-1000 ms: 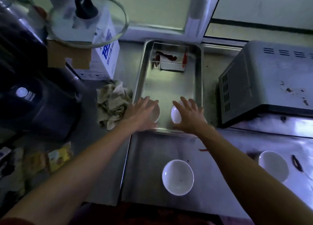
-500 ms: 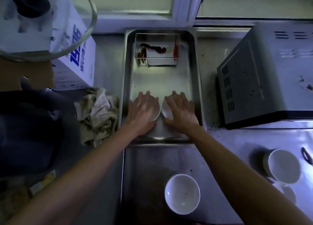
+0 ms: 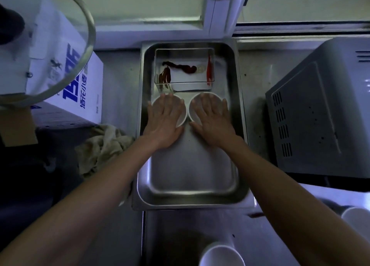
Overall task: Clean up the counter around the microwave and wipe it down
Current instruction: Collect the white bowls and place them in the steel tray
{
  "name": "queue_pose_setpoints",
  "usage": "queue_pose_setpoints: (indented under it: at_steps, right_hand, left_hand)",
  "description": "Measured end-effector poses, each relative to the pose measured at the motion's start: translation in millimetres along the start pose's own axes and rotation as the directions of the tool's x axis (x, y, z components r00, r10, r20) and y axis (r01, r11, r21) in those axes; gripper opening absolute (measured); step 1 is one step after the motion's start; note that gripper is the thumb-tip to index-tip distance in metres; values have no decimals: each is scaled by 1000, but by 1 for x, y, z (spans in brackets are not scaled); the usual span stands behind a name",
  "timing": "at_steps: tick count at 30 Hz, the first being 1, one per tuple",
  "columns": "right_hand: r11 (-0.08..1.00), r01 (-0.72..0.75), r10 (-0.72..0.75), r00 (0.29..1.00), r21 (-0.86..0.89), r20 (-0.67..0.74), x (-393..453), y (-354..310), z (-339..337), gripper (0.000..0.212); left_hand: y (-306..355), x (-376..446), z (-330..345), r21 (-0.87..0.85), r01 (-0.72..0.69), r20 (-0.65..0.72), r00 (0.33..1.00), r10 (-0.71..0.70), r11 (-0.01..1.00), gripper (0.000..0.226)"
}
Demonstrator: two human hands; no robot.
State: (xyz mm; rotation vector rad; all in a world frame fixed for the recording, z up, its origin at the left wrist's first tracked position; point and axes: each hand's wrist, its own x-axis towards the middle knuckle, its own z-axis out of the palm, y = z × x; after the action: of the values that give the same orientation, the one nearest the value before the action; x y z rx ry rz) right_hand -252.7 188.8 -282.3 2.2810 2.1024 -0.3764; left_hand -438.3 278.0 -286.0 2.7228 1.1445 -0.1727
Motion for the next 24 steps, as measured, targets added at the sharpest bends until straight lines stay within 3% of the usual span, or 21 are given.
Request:
queue_pose_setpoints:
  at_steps: [8,13,19,24]
  right_hand:
    - [1000,0,0,1000,-24,-6,29,5,-3,73]
    - [1000,-18,18,1000,21,-7,31,7,-6,72]
    - [997,-53,52,998,52,21,4,2,-25,61]
    - [995,-73,71,997,67,18,-48,-15,-43,49]
  left_hand:
    - [-14,30,-2,79,-40,-28,999,43,996,78]
    - [-15,28,-12,-5,-39,-35,999,39,999,79]
    - [-4,-8,-28,-45,7,28,1000,-5,999,68]
    - [16,-57,-39,-115,-59,-5,998,59,992,58]
